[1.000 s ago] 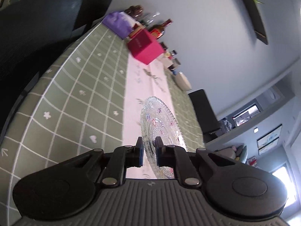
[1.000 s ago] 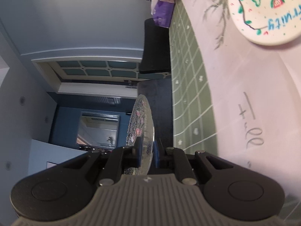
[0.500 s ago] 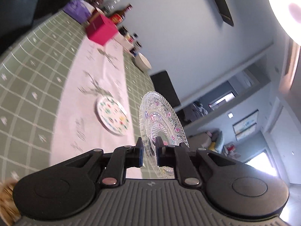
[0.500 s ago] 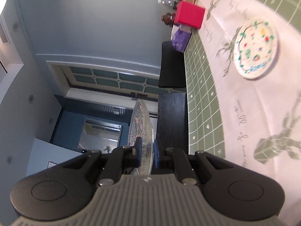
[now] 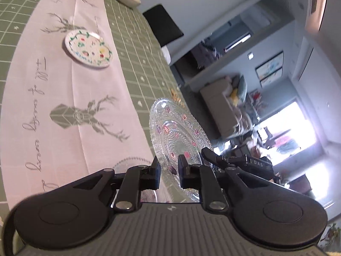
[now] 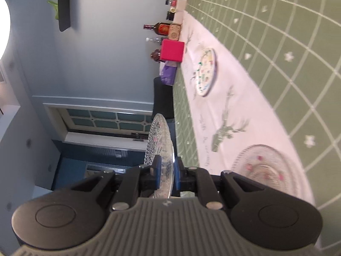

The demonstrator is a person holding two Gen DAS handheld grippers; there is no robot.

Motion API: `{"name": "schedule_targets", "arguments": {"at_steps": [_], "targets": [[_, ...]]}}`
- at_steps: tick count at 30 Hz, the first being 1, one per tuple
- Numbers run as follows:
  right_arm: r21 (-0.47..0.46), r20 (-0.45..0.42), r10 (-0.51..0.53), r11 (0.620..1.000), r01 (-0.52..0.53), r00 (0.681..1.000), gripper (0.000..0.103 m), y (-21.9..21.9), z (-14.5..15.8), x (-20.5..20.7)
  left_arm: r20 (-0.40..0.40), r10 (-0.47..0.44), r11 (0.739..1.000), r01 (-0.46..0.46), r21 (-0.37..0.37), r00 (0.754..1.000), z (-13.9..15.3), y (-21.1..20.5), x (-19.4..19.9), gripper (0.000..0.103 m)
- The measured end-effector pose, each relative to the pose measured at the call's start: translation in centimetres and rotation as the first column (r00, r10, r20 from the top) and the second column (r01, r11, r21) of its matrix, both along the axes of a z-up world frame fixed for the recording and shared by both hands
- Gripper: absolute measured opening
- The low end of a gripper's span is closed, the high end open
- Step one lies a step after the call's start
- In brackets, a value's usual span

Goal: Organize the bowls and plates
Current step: 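Lift and carry the small glass plate with both grippers over the large glass plate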

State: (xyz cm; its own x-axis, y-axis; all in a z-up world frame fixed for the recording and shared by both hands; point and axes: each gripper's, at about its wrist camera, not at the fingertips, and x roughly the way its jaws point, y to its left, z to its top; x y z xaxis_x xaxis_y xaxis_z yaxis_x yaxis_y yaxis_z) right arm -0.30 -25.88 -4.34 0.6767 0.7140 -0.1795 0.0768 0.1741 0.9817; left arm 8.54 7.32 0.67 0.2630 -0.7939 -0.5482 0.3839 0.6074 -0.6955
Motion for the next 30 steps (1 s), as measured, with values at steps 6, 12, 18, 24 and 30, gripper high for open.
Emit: {"name": "schedule_targets", "arguments": {"at_steps": [6,12,18,24,30], "targets": [[-0.055,0.007,0.006,0.998,-0.006,1.000,0.011,-1.2,-1.3,-1.4,0.027,-0.036,0.996,0.034,0.084,0.999,-0.4,-1.9,-1.3,0.022],[-0.044,-0.059,0.029,0.999,-0.032,0.998,0.011,-1.8,-3.2,-2.2,0.059,-0.090,0.979,0.077,0.186,0.994,-0.8,-3.8,-2.2,0.026],[-0.002,-0.139,0.031,0.999,-0.032,0.990,0.011,-2.3,-5.3,-2.9,0.061,-0.127,0.964,0.109,0.244,0.990,-1.5,-5.1,-2.8,0.028],[-0.014,-0.155,0.039,0.999,-0.042,0.987,0.011,-2.5,-5.9,-3.4,0.088,-0.142,0.950,0.110,0.291,0.986,-1.6,-5.9,-3.4,0.031],[-0.034,-0.149,0.018,0.999,-0.024,0.989,0.008,-2.9,-5.9,-3.8,0.097,-0.140,0.942,0.102,0.320,0.985,-1.8,-6.2,-3.2,0.031]]}}
